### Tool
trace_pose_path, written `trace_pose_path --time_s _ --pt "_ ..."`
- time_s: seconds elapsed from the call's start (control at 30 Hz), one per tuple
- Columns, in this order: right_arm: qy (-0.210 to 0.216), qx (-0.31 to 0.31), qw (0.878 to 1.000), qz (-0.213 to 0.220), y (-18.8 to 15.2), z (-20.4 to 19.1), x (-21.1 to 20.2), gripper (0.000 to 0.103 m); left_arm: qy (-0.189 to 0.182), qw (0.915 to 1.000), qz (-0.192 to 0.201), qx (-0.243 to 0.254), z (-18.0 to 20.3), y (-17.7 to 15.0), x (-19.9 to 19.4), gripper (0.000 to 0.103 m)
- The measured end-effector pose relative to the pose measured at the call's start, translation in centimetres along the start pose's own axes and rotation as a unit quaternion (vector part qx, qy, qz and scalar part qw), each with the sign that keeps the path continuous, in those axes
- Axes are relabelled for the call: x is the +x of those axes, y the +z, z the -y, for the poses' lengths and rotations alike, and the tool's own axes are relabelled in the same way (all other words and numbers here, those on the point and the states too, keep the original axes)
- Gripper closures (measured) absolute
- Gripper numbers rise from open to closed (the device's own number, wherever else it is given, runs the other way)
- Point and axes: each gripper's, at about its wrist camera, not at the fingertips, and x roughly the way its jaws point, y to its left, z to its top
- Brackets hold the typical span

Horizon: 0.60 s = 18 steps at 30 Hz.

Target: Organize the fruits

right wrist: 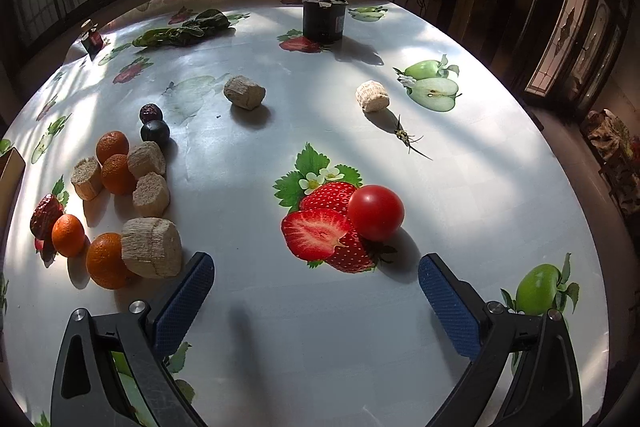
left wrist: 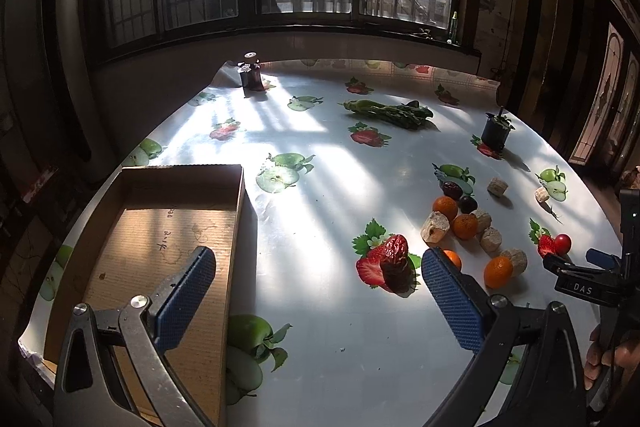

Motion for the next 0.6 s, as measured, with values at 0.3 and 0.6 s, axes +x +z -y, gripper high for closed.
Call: trace_pose_path --time_s 0.3,0.6 --pt "0.094 0.075 0.989 0.084 -2.5 -0.9 -7.8 0.001 -0.008 0.9998 -0.012 0.014 1.3 -1.0 -0.1 0.014" --pt "0.104 0.036 0.988 0.108 -3.7 -3.9 -9.3 0.001 0.014 0.9997 -0.01 0.018 1.0 -1.2 -0.1 0.014"
